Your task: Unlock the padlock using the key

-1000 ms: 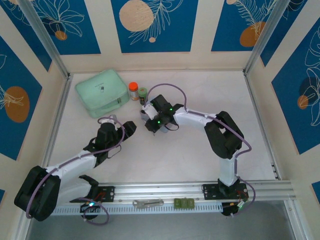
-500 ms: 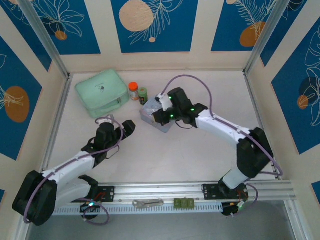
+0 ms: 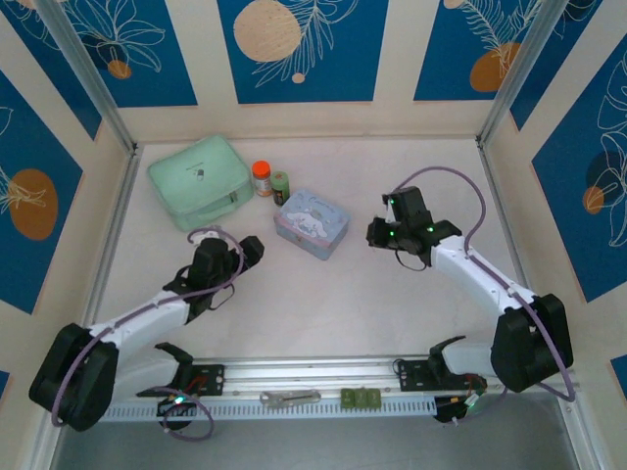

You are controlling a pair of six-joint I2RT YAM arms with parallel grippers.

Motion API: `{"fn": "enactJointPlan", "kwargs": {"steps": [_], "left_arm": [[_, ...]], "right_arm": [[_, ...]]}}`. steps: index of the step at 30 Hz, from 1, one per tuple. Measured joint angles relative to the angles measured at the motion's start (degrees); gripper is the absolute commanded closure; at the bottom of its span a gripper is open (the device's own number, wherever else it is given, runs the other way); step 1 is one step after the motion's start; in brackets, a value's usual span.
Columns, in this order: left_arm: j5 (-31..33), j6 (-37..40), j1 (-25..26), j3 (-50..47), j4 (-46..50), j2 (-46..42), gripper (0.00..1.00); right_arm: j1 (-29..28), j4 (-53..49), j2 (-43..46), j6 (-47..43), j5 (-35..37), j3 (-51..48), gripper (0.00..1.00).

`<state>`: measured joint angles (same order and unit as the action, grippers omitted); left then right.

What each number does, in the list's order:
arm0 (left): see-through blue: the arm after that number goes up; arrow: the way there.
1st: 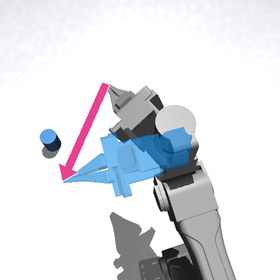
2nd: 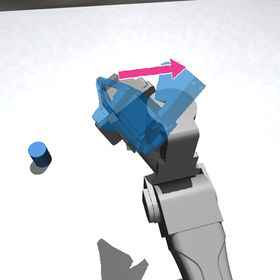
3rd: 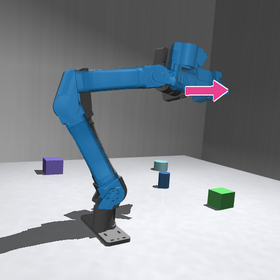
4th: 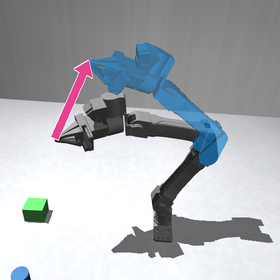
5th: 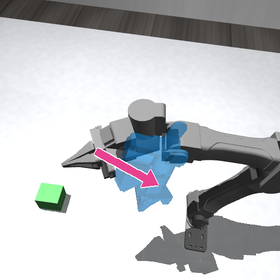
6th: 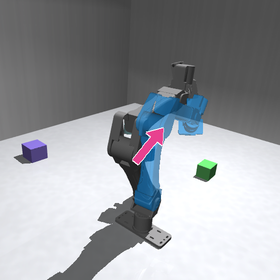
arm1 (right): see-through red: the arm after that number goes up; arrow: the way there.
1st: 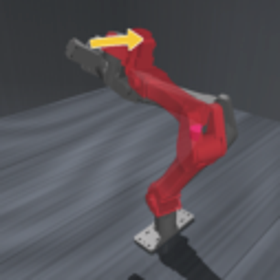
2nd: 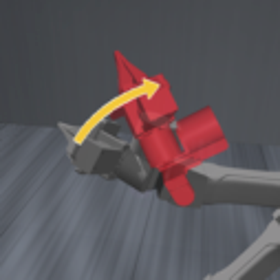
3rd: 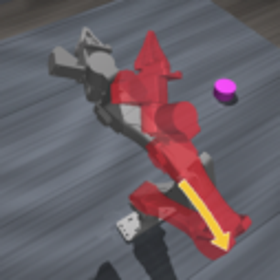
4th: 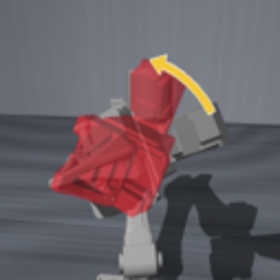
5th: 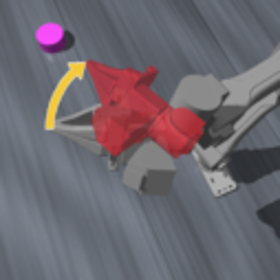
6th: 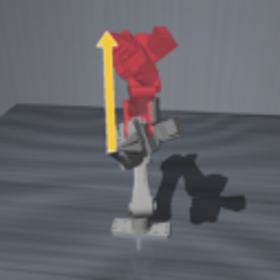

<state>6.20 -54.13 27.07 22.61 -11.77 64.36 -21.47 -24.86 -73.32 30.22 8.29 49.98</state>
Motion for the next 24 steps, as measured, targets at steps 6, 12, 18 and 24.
{"fn": "enactJointPlan", "kwargs": {"steps": [6,12,18,24], "left_arm": [[-2.16,0.00,-0.02,2.84,-2.40,4.13,0.00],[-3.67,0.02,-0.07,3.72,-4.04,5.25,0.00],[-3.82,0.02,-0.07,3.69,-3.63,4.20,0.00],[-2.86,0.20,-0.07,3.39,-2.62,-0.09,0.00]], "right_arm": [[0.07,-1.57,-1.51,3.21,0.76,-5.07,1.00],[-1.20,-0.26,-6.64,5.73,1.25,-6.10,1.00],[-2.58,1.49,-11.02,6.51,2.29,-6.10,0.97],[-2.86,2.12,-12.48,7.28,2.32,-6.10,0.81]]}}
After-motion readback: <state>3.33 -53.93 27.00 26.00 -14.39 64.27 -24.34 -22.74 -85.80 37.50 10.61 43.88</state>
